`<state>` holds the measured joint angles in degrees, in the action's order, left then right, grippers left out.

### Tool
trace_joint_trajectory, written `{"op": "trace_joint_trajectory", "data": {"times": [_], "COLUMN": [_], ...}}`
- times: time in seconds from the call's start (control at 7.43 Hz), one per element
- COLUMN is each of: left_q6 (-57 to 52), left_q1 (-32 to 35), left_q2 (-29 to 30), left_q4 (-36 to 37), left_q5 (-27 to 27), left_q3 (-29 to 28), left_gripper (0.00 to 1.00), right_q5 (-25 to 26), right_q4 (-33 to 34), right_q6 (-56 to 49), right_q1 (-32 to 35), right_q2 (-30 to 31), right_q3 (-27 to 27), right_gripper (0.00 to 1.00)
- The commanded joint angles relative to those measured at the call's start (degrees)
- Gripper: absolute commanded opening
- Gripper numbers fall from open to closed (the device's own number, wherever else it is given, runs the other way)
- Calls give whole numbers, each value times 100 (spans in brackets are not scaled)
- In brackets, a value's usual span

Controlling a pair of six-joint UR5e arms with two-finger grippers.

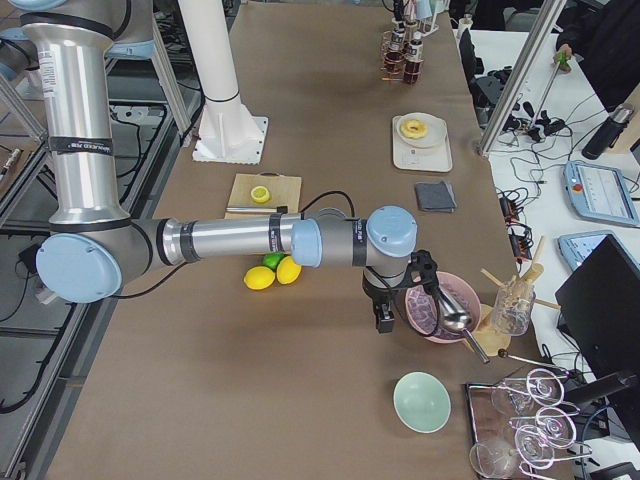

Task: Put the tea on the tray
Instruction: 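Lower the left gripper and grasp a white-capped tea bottle in the rack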

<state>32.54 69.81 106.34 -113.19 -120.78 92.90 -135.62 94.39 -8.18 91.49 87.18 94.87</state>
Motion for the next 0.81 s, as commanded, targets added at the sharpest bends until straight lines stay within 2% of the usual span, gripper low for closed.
{"op": "trace_joint_trajectory", "data": {"times": [0.0,0.4,0.67], "left_q6": [-10,-229,-265], "left_q1": [268,585,674], "left_q2": [184,107,71], "left_q4": [287,403,910], "left_q5": [-365,-472,-473], "left_q3": [44,315,841], "left_gripper": [0,0,0], "right_q5": [0,-9,-26], "right_q4": [0,9,0], "right_q6": [1,1,-8], "right_q1": [0,0,0], "right_q2": [1,1,27], "right_q3": [-30,-30,-21], "right_gripper": [100,100,100]}}
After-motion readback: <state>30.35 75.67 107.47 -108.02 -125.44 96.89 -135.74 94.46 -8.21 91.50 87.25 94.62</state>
